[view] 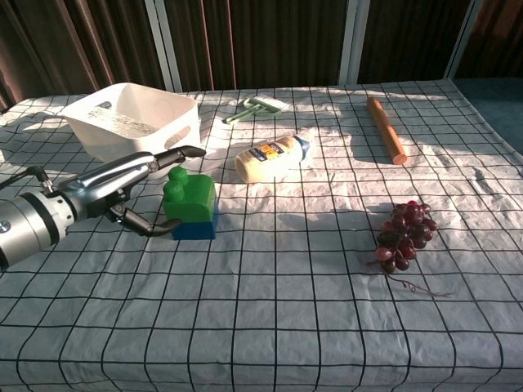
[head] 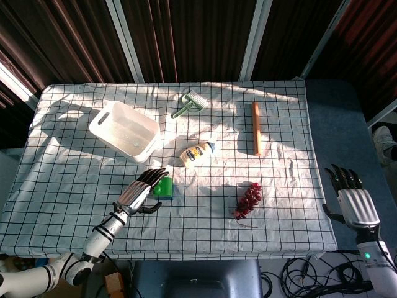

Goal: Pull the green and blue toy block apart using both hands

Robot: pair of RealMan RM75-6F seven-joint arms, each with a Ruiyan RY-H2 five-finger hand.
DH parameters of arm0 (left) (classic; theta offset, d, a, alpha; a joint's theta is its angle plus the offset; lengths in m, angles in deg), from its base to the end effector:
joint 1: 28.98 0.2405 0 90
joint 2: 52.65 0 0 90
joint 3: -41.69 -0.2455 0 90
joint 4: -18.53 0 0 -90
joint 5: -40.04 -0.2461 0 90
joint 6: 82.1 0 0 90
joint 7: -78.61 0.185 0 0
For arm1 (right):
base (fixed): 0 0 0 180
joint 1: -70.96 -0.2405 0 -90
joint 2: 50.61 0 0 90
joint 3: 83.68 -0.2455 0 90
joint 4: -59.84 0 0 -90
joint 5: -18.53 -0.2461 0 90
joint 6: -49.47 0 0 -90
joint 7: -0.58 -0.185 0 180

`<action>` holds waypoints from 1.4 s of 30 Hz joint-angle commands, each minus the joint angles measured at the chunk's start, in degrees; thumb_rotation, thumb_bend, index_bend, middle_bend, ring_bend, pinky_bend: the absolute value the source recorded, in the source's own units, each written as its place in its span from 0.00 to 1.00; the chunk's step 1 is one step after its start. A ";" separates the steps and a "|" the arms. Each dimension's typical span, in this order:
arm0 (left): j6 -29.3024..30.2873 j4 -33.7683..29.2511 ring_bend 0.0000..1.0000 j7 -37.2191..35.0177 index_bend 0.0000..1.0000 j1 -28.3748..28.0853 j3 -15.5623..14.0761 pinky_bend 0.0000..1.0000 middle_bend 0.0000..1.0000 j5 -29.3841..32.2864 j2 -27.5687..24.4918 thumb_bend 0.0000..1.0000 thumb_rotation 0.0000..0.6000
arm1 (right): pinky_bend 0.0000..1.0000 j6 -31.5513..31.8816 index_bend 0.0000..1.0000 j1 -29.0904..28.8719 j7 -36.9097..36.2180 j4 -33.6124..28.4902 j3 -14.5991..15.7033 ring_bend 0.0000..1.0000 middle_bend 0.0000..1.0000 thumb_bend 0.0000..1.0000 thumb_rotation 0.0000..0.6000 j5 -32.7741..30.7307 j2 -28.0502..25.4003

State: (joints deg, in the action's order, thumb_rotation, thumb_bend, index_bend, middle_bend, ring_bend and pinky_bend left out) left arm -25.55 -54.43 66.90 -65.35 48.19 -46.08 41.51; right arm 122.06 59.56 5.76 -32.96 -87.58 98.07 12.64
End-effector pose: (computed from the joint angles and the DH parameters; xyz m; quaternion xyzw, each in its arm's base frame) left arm -0.1561 0.3513 -0.0948 -0.7183 -0.4447 -0.4453 0.2967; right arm -0.3197 -0.2621 0.0997 0.6383 -0.4066 0.3191 0.5705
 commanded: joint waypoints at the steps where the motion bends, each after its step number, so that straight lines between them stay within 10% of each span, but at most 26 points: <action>1: -0.03 0.10 0.00 0.30 0.00 -0.07 0.02 0.00 0.00 0.30 0.12 0.35 1.00 | 0.00 0.03 0.00 0.03 -0.06 -0.02 0.04 0.00 0.00 0.24 1.00 0.04 -0.05; 28: 0.40 3.84 0.30 8.27 0.33 -1.11 1.68 0.36 0.36 6.79 4.94 0.38 1.00 | 0.00 0.84 0.00 0.58 -1.26 0.07 0.55 0.00 0.00 0.24 1.00 0.61 -1.12; 42: 17.41 1.56 0.67 -10.03 0.67 4.35 3.59 0.75 0.75 1.95 6.12 0.69 1.00 | 0.00 0.83 0.00 0.12 -7.95 0.84 0.67 0.00 0.00 0.24 1.00 3.33 -1.92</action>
State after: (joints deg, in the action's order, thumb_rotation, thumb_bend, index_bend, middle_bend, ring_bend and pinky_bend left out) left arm -11.33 -49.97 63.99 -63.17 51.37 -42.85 48.64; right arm 122.57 59.95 -0.20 -32.69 -86.76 100.23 10.35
